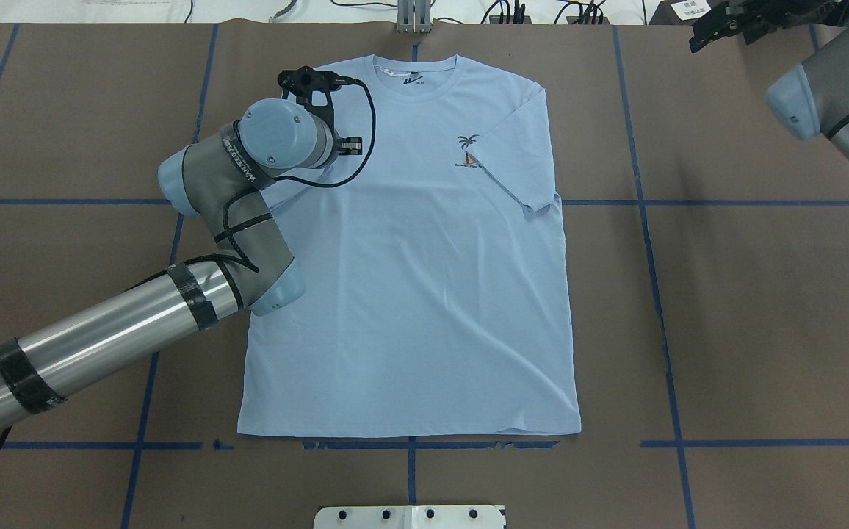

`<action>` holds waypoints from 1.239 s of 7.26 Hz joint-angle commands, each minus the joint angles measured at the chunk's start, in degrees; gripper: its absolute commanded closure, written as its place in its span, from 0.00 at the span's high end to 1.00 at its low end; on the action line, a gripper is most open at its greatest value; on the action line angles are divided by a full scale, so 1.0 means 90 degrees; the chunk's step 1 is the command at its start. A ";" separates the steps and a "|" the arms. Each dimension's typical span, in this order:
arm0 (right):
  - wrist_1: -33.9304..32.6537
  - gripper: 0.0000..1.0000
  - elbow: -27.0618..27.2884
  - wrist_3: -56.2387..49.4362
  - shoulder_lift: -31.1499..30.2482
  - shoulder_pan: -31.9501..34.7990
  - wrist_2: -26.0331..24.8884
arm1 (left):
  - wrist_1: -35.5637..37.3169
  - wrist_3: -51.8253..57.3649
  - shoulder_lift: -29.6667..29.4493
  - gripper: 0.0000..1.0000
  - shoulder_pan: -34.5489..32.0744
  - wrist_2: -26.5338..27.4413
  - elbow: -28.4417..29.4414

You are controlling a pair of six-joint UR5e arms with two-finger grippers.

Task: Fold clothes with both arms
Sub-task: 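Fold the sleeve nearest the left gripper inward onto the shirt body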

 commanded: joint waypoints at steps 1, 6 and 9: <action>-0.0002 1.00 0.0009 0.0000 -0.0018 -0.0018 0.0000 | 0.0000 0.0007 -0.0033 0.15 0.0019 -0.0005 0.0027; 0.0007 1.00 0.1643 0.2316 -0.0610 -0.0971 -0.0700 | -0.0029 0.0290 0.0732 1.00 -0.0039 -0.0578 -0.1332; -0.0002 1.00 0.3743 0.4983 -0.1821 -0.2705 -0.2336 | -0.0019 0.0019 0.2101 1.00 0.0019 -0.0747 -0.3444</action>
